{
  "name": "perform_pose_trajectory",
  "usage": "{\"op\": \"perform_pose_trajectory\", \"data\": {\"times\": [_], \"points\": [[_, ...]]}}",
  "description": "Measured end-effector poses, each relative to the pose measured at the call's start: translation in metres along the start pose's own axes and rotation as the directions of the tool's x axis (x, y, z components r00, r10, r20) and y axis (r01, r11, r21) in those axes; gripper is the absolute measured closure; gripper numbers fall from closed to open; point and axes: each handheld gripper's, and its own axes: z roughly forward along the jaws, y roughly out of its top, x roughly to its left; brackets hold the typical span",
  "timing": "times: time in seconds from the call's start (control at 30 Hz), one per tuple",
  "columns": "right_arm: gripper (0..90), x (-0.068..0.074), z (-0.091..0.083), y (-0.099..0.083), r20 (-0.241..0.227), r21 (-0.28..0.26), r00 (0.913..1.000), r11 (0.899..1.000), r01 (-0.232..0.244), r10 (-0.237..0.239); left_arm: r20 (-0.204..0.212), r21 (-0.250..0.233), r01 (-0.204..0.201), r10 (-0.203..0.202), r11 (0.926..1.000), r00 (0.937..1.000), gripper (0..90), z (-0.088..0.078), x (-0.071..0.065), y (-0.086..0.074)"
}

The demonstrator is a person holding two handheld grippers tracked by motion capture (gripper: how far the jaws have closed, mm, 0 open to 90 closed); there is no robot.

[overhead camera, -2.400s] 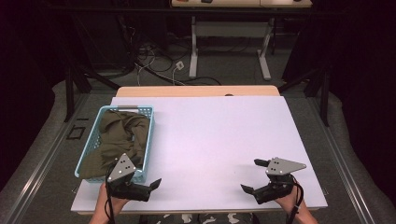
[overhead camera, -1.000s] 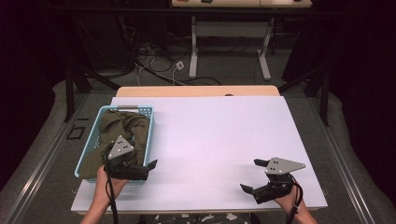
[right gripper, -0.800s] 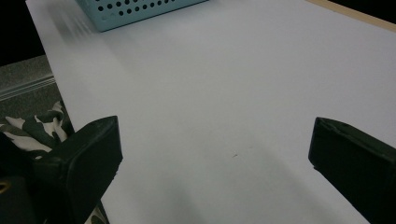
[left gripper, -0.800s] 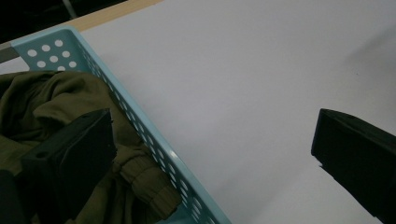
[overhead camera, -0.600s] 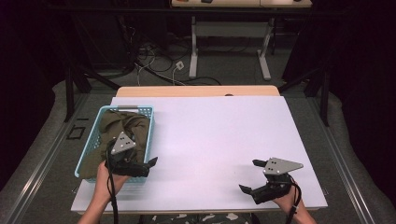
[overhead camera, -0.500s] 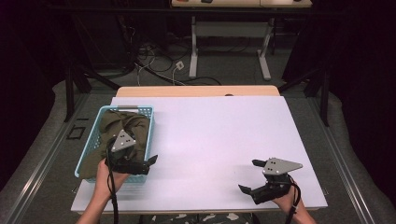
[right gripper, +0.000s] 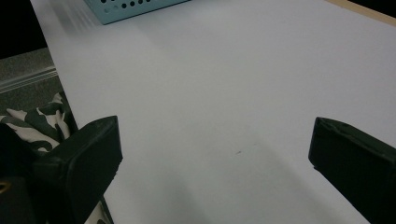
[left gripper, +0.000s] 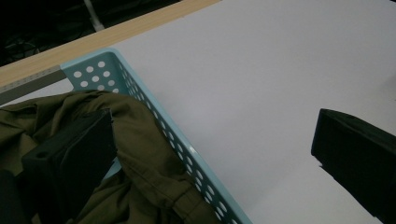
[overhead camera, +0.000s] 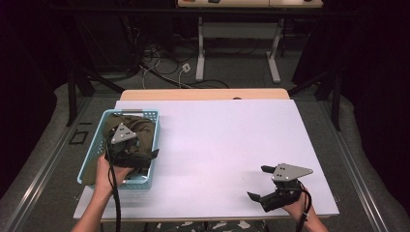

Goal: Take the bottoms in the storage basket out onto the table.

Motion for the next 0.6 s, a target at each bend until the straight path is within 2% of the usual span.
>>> {"op": "perform_pose_trajectory", "data": {"times": [0.4, 0.5, 0.6], "points": [[2.5, 0.004, 0.003, 0.001, -0.016, 0.016, 0.9998, 1.0, 0.013, -0.012, -0.033, 0.039, 0.057, -0.056, 0.9976, 0.9979, 0.0, 0.006, 0.02, 0.006], [2.5, 0.004, 0.003, 0.001, -0.016, 0.008, 0.9998, 1.0, 0.011, -0.011, -0.042, 0.047, 0.054, -0.052, 0.9974, 0.9978, 0.0, 0.008, 0.022, 0.008], [2.6, 0.003, 0.003, 0.001, -0.016, 0.016, 0.9999, 1.0, 0.007, -0.006, -0.064, 0.083, 0.065, -0.06, 0.9944, 0.9962, 0.1, 0.014, 0.026, 0.01]]}}
